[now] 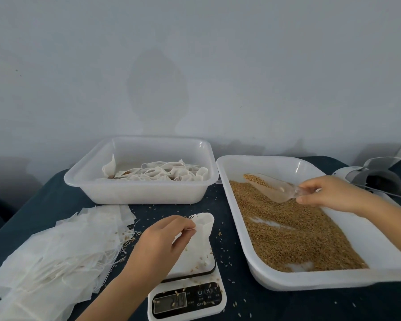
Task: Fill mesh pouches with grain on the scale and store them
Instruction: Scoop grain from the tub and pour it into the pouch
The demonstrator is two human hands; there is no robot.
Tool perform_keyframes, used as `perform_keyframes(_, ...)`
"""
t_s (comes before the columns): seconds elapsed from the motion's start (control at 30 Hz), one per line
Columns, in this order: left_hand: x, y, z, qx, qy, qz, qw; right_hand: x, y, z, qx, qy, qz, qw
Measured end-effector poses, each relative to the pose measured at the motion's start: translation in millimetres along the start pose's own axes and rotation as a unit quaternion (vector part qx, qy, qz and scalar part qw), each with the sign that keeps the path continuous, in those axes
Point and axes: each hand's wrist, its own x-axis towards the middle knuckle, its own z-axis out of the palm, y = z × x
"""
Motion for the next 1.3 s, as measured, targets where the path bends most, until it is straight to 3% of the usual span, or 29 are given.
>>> perform_keyframes(0.3, 4, -1, 0, -0.013, 0.016, 0.015, 1.0, -12, -16, -6, 0.02, -0.001, -0.028, 0.999)
perform_keyframes(0.7, 9, -3, -5, 0.014, 0.009, 0.006, 1.0, -22, -63, 3, 0.044, -0.097, -0.142, 0.984)
perform_keyframes(1.3, 6, -13, -32, 0.033, -0.039, -0.009, 0.999, -21, -116, 10, -0.081, -0.171, -0.24, 0.952)
